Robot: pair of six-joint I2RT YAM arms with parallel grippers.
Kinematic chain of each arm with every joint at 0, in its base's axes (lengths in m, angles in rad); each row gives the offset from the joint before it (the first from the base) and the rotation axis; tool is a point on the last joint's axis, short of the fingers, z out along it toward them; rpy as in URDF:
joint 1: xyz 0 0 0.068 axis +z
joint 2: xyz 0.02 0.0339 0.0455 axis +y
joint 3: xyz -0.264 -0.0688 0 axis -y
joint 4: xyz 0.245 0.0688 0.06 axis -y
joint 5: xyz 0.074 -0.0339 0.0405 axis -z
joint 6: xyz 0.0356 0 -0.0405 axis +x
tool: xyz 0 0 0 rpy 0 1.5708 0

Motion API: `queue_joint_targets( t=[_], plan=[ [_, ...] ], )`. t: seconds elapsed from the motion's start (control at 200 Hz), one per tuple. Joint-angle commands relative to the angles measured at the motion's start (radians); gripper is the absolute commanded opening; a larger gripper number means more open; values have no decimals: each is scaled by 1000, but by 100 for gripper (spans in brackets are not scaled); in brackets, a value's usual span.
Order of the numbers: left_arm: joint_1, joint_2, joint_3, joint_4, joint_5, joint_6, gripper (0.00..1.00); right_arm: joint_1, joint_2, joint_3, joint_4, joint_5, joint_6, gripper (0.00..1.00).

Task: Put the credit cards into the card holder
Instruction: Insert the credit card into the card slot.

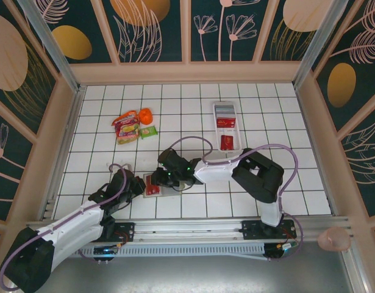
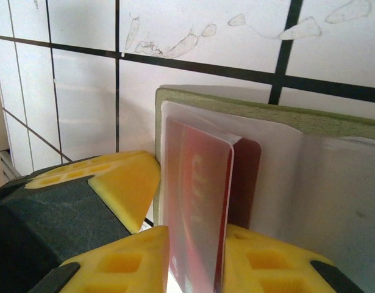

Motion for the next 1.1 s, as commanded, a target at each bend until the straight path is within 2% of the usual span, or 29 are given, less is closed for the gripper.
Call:
queue_joint_targets(
  t=[0.0, 0.1, 0.35, 0.47, 0.621, 0.976, 1.051, 1.096],
  plan=[
    [-8, 28, -42, -31, 111, 8, 0, 20, 22, 33, -63, 47, -9, 28],
    [-8, 22, -51, -24, 118, 4, 0, 23, 30, 24, -18, 29, 7, 28],
    [-8, 0, -53, -33, 115, 2, 0, 22, -2, 23, -88, 73, -7, 33],
    [-9, 1, -58, -23, 117, -2, 0, 22, -7, 26, -100, 73, -16, 31],
    [-8, 16, -63, 9, 158, 7, 0, 21, 1, 35, -108, 80, -20, 28],
    [-21, 53, -61, 179, 282, -34, 0, -14, -68, -38, -131, 117, -29, 31],
    [-21, 68, 9, 74, 209, 12, 0, -16, -74, -25, -166, 139, -39, 31],
    [-21, 70, 14, 77, 204, 13, 0, -16, -82, -27, -167, 151, -37, 31]
  ],
)
